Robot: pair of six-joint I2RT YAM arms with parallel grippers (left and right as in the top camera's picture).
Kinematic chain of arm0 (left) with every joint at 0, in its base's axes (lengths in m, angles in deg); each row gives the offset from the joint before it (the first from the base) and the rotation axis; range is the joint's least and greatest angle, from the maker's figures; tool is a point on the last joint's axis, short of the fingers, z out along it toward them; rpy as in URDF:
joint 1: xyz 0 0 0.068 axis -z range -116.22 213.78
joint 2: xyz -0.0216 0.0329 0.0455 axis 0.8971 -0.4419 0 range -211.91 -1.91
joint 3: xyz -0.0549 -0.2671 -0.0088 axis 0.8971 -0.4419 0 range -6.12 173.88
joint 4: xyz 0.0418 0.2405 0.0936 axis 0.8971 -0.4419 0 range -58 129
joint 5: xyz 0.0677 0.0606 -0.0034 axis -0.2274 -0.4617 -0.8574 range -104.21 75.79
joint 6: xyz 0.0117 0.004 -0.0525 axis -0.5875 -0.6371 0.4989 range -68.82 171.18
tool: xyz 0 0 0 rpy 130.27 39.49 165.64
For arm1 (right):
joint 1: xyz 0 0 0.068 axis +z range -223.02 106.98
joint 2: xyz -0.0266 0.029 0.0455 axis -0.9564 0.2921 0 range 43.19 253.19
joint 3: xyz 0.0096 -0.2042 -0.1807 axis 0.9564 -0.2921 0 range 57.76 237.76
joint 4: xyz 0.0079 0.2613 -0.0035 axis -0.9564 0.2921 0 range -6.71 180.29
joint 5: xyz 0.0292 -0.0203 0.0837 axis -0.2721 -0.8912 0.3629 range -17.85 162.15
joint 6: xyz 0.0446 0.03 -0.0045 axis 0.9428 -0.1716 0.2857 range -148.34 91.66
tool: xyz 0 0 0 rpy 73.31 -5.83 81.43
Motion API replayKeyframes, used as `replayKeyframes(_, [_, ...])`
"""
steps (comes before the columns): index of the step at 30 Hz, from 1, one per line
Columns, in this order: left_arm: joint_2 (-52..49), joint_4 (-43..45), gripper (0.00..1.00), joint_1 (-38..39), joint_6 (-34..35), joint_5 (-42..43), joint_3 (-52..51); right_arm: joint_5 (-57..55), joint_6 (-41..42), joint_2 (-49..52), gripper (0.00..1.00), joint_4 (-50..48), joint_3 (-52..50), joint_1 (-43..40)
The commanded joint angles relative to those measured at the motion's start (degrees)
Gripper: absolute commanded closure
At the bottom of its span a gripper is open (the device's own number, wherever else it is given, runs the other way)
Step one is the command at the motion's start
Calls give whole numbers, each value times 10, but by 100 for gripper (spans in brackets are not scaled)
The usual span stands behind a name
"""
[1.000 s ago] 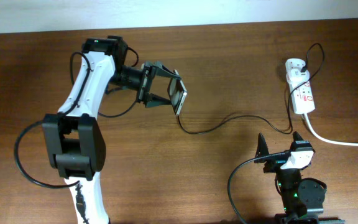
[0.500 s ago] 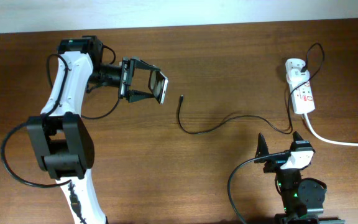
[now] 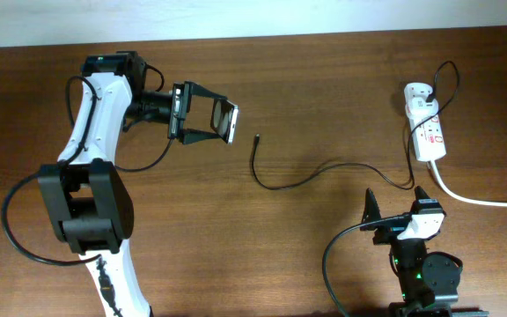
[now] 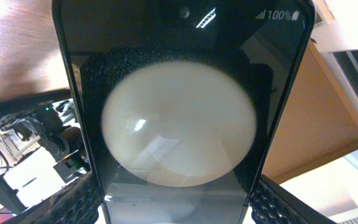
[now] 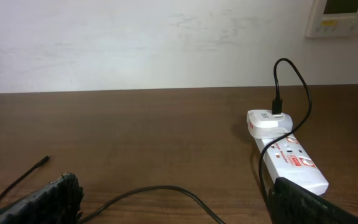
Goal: Plug charger to phone and switch on socket
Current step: 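Hold the phone raised in the left gripper, bottom edge facing right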
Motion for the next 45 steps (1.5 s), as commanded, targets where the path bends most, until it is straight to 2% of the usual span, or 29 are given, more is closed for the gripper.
replayKeyframes(1, [-2, -3, 82, 0, 14, 35, 17, 1, 4, -4, 1, 1, -4, 3])
replayKeyframes(9, [-2, -29, 84, 0, 25, 36, 17, 1, 4, -4, 1, 1, -4, 3])
replayKeyframes(26, [-2, -21, 87, -2, 31, 30, 17, 1, 4, -4, 1, 1, -4, 3])
replayKeyframes(29, [-2, -5, 89, -13, 33, -3, 17, 1, 4, -4, 1, 1, -4, 3])
replayKeyframes(33, [-2, 11, 86, -36, 63, -49, 17, 1, 4, -4, 1, 1, -4, 3])
replayKeyframes(45, [-2, 50, 92, -45, 95, -73, 13, 1, 4, -4, 1, 1, -4, 3])
